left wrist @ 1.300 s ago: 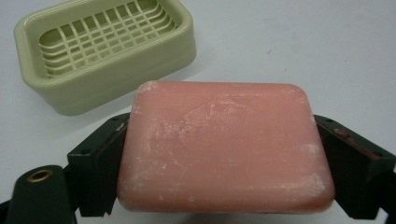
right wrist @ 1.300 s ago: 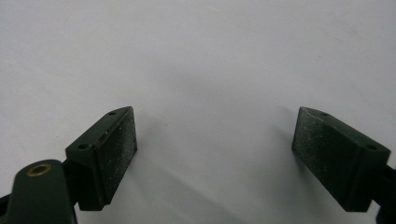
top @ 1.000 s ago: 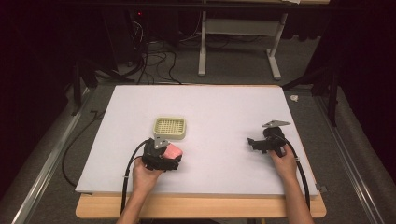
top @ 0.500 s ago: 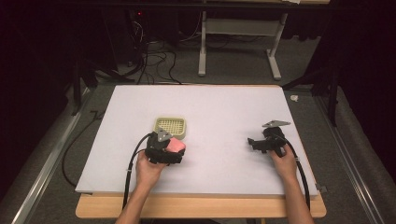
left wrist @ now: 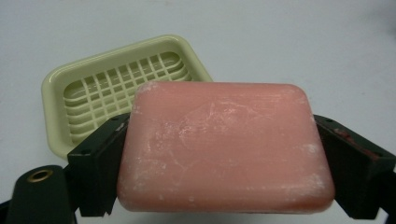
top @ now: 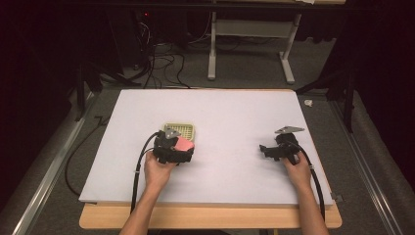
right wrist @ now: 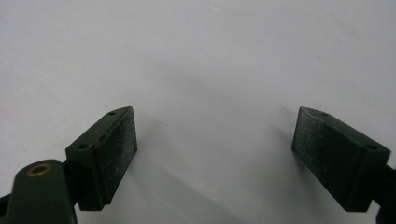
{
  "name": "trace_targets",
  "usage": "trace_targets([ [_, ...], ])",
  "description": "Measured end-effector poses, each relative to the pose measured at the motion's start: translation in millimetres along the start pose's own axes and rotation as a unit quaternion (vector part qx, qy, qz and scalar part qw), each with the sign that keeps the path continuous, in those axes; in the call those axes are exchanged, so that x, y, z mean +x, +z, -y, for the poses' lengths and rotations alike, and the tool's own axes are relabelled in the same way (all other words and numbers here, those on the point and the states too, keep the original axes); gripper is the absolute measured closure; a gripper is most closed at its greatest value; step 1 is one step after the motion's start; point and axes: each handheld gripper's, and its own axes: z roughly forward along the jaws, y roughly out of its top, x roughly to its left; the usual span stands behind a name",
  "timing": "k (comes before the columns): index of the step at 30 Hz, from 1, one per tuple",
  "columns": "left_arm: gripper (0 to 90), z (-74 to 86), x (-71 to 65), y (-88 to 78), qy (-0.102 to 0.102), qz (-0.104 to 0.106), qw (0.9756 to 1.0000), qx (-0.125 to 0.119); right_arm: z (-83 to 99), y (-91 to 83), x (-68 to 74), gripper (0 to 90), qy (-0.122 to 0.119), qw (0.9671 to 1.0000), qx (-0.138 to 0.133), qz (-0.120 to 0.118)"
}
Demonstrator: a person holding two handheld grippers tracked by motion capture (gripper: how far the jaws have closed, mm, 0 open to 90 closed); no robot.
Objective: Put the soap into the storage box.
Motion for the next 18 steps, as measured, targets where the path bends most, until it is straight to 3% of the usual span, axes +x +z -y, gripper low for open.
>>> trace_targets([
  [6,13.8,-5.9,5.5,5.9,-0.019,-0.009,0.9998,-0.001,0.0,0.0,0.0,14.5,0.0,1.0,0.0,0.0],
  [12,13.7,-9.8,10.7,12.4,-0.021,-0.034,0.9992,0.009,0.0,0.0,0.0,14.5,0.0,1.0,0.0,0.0],
  [18,13.7,-15.2,13.9,18.4,-0.022,-0.045,0.9986,0.015,0.0,0.0,0.0,14.5,0.0,1.0,0.0,0.0],
])
